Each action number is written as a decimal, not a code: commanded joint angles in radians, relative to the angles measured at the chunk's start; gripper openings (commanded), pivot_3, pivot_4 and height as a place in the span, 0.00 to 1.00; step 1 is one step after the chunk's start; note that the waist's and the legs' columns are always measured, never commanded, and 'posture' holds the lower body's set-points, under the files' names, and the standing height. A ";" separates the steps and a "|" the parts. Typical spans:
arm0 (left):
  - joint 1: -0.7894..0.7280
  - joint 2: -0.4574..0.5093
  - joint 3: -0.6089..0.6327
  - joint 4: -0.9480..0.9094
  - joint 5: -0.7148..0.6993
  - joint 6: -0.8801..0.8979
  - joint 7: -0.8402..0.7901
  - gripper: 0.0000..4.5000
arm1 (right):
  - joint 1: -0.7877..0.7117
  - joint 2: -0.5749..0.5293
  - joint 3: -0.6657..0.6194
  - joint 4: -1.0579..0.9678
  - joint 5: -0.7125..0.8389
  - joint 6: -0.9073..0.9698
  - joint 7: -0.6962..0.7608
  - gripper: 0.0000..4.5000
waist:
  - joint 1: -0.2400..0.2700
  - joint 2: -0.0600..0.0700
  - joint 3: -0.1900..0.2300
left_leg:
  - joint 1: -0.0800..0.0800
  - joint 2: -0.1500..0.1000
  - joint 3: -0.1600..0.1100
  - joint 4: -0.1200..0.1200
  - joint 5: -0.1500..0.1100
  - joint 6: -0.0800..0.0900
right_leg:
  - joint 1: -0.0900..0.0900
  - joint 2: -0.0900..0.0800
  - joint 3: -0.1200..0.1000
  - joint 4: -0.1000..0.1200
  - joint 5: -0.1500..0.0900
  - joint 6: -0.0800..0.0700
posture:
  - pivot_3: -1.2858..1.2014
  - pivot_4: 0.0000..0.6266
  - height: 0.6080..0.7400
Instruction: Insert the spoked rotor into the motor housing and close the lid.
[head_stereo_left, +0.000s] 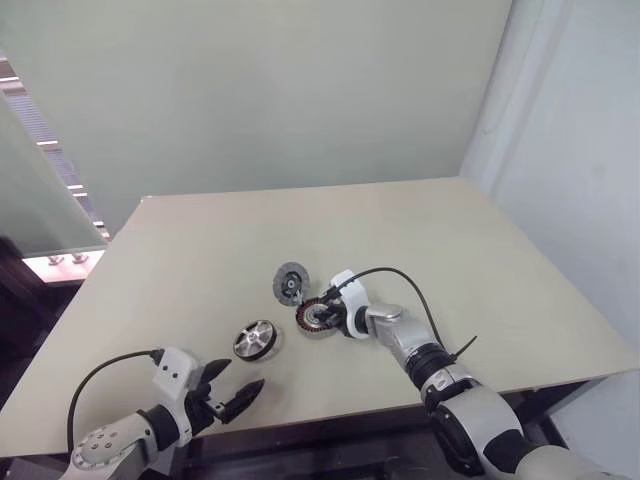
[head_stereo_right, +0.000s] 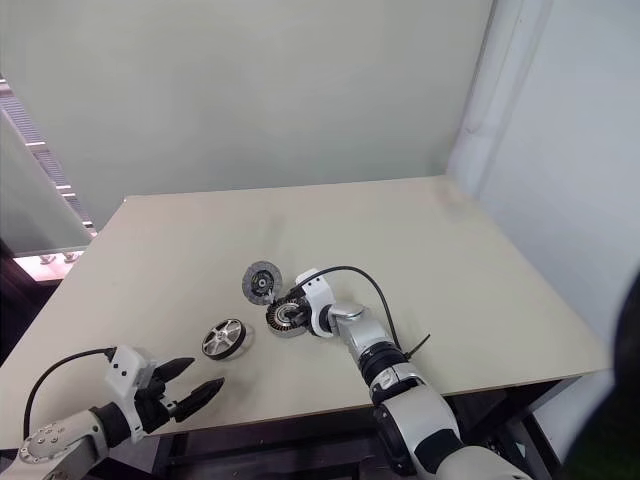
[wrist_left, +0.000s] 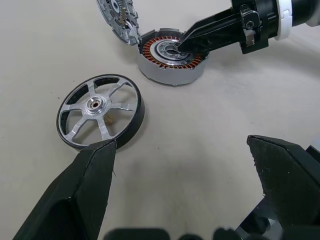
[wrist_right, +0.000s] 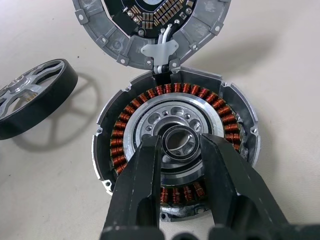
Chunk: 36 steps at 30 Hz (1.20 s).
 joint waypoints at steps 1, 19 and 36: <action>-0.003 0.001 0.001 -0.046 -0.005 -0.007 0.008 1.00 | -0.031 0.038 0.000 -0.007 0.002 -0.026 0.001 0.29 | 0.000 0.000 0.000 | 0.000 0.000 0.000 0.000 0.000 0.000 | 0.000 0.000 0.000 0.000 0.000 0.000 | 0.52 0.00 1.00; 0.009 -0.008 -0.001 -0.075 -0.011 0.007 0.031 1.00 | -0.036 0.084 -0.001 0.009 0.017 -0.079 0.009 0.29 | 0.000 0.000 0.000 | 0.000 0.000 0.000 0.000 0.000 0.000 | 0.000 0.000 0.000 0.000 0.000 0.000 | 0.52 0.00 1.00; 0.023 -0.018 -0.003 -0.097 -0.014 0.012 0.049 1.00 | -0.044 0.114 0.009 0.034 0.014 -0.119 -0.001 0.29 | 0.000 0.000 0.000 | 0.000 0.000 0.000 0.000 0.000 0.000 | 0.000 0.000 0.000 0.000 0.000 0.000 | 0.52 0.00 1.00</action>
